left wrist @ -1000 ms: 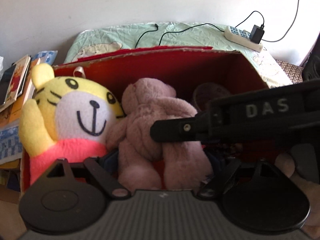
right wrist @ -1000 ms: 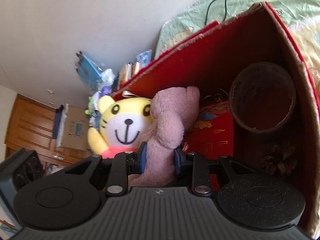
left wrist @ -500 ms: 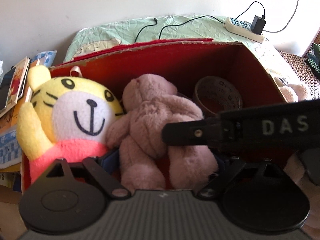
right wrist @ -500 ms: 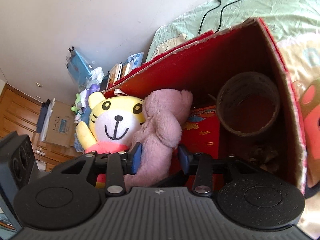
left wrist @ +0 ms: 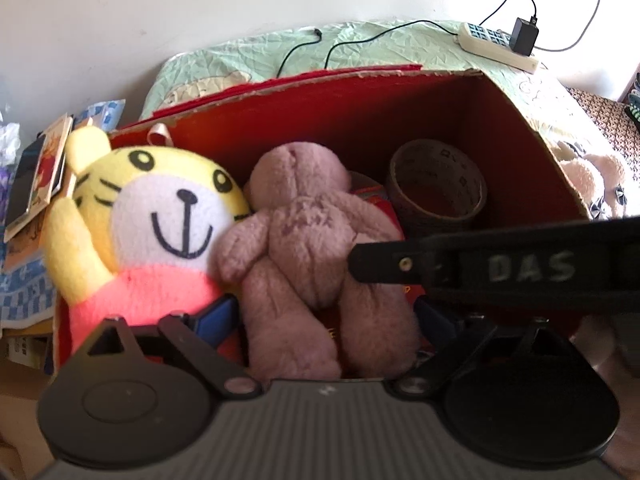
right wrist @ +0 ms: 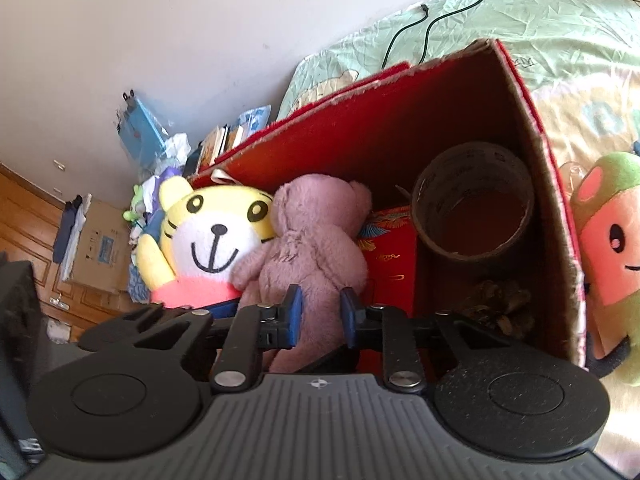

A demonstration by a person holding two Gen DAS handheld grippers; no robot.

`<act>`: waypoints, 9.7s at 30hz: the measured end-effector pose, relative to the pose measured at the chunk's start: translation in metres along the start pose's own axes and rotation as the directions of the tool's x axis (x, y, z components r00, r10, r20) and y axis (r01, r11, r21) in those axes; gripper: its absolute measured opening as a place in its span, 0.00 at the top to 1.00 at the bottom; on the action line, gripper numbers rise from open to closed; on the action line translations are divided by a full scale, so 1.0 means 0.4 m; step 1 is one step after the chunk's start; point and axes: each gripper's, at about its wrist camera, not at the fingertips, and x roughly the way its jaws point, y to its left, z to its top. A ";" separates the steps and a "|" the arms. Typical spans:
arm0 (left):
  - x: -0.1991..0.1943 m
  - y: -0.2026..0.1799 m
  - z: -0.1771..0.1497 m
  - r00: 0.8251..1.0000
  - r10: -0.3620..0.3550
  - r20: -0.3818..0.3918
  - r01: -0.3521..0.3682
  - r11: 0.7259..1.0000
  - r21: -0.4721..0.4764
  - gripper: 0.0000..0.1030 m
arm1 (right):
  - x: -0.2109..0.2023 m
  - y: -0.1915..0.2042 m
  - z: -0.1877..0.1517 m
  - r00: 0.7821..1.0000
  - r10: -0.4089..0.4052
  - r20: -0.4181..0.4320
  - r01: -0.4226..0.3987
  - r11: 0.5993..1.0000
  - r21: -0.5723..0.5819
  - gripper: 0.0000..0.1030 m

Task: Organize objects
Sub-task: 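Lower the pink teddy bear into the box beside the tiger, then open both tools and withdraw toward the white bunnies on the bed, then grasp the white bunny with the blue plaid bow using both tools, then lift the white bunny with both tools and carry it to the box, then lower the white bunny into the box and open both tools, then withdraw both tools from the box toward the green plush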

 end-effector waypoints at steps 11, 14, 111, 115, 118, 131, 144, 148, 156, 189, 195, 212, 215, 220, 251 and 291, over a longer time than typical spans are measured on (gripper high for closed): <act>-0.034 0.007 -0.008 1.000 0.024 0.011 -0.024 1.000 -0.002 0.09 | -0.020 0.000 -0.013 1.000 0.021 0.006 -0.021 1.000 -0.009 0.65; -0.045 0.001 -0.001 0.999 0.029 0.023 -0.029 1.000 -0.004 0.08 | -0.045 -0.005 -0.012 0.999 0.038 0.028 -0.038 0.999 0.001 0.63; 0.264 -0.801 0.177 0.963 -0.270 -0.016 0.268 0.942 0.201 0.21 | -0.390 -0.774 0.074 0.992 0.072 0.101 -0.096 0.962 0.256 0.63; 0.259 -0.799 0.175 0.963 -0.268 -0.018 0.267 0.944 0.195 0.24 | -0.392 -0.775 0.076 0.991 0.096 0.098 -0.119 0.958 0.260 0.68; 0.245 -0.792 0.173 0.960 -0.280 -0.023 0.279 0.943 0.182 0.32 | -0.409 -0.776 0.067 0.990 0.102 0.097 -0.125 0.954 0.271 0.70; 0.104 -0.815 0.091 0.928 -0.372 -0.018 0.368 0.907 0.207 0.34 | -0.549 -0.679 -0.039 0.990 0.019 0.142 -0.044 0.985 0.169 0.73; -0.023 -0.722 -0.021 0.912 -0.411 0.012 0.397 0.888 0.232 0.34 | -0.578 -0.540 -0.138 0.992 0.001 0.125 -0.016 0.992 0.123 0.73; -0.065 -0.657 -0.040 0.904 -0.426 0.032 0.406 0.881 0.244 0.34 | -0.567 -0.474 -0.159 0.991 0.003 0.133 -0.018 0.994 0.112 0.73; -0.155 -0.498 -0.058 0.889 -0.448 0.097 0.413 0.874 0.256 0.34 | -0.533 -0.321 -0.175 0.985 0.020 0.169 -0.032 0.997 0.068 0.73; -0.231 0.068 0.030 0.914 -0.240 0.327 0.226 0.971 0.081 0.35 | -0.149 0.045 -0.009 0.932 0.310 0.188 -0.306 0.951 -0.050 0.72; -0.188 0.133 0.035 0.941 -0.175 0.291 0.166 0.985 0.057 0.34 | -0.056 0.040 -0.005 0.920 0.364 0.147 -0.372 0.928 0.029 0.72; -0.095 0.137 0.026 0.972 -0.123 0.203 0.113 0.992 0.059 0.18 | 0.011 0.026 -0.023 0.983 0.176 0.054 -0.178 0.984 0.020 0.64; -0.092 0.132 0.026 0.975 -0.107 0.194 0.096 0.993 0.063 0.15 | -0.006 0.027 -0.030 0.985 0.161 0.058 -0.161 0.987 -0.003 0.64; -0.100 0.132 0.031 0.980 -0.088 0.177 0.080 0.996 0.048 0.15 | -0.024 0.024 -0.034 0.989 0.121 0.089 -0.119 0.993 -0.028 0.64; -0.210 0.034 -0.019 0.989 0.016 0.144 -0.020 0.999 0.026 0.15 | -0.158 0.093 -0.129 0.968 -0.087 0.234 0.127 0.978 -0.163 0.64; -0.100 -0.517 -0.091 0.961 -0.266 -0.079 0.277 0.938 0.206 0.14 | -0.455 -0.296 -0.237 0.956 -0.229 0.185 0.231 0.973 0.011 0.64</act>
